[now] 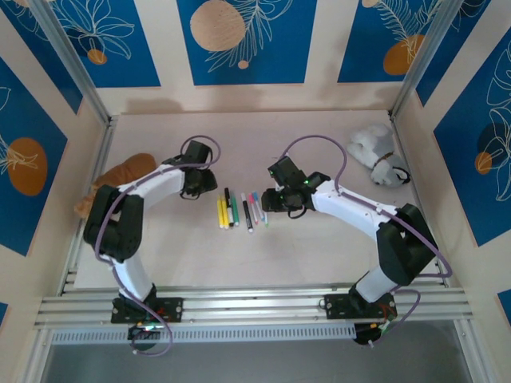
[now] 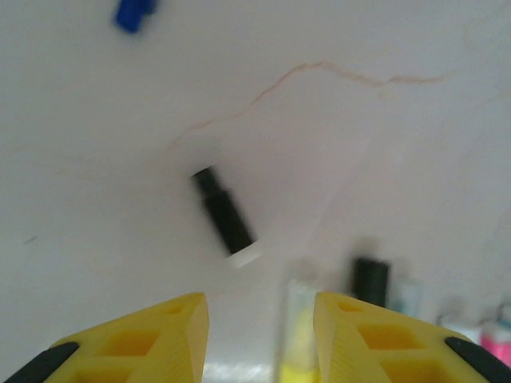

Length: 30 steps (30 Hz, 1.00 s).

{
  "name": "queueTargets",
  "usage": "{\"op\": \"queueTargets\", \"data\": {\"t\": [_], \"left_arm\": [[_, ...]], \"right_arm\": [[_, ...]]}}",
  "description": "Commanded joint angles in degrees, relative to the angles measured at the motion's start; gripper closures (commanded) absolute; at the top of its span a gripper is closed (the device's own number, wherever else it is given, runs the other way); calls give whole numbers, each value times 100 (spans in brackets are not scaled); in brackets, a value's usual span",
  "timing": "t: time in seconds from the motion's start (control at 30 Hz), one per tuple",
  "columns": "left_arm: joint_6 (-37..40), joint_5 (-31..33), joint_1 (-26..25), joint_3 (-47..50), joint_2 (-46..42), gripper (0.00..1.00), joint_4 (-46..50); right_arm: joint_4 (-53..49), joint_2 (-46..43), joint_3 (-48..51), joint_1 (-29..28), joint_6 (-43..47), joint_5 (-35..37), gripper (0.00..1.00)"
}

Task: Open the pen caps

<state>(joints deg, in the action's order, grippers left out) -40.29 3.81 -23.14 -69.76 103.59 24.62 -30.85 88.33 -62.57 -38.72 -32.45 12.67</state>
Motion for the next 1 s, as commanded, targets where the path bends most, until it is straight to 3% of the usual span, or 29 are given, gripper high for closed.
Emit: {"op": "queueTargets", "data": {"t": [0.0,0.27,0.47,0.7,0.97], "left_arm": [[-475,361,-128,-371,442,61,122],[-638,1101,-174,-165,559,62,290],[-692,1006,-176,-252,847,62,186],[-654,1054,-174,-486,1142,92,181],[179,1664,-85,-1927,1767,100,990]], "right_arm": [[-1,-345,88,94,133,-182,53],[131,-562,416,282,186,-384,53],[201,-534,499,391,199,-508,53],[150,-709,638,522,222,-487,54],[173,-674,678,585,169,-563,55]]}}
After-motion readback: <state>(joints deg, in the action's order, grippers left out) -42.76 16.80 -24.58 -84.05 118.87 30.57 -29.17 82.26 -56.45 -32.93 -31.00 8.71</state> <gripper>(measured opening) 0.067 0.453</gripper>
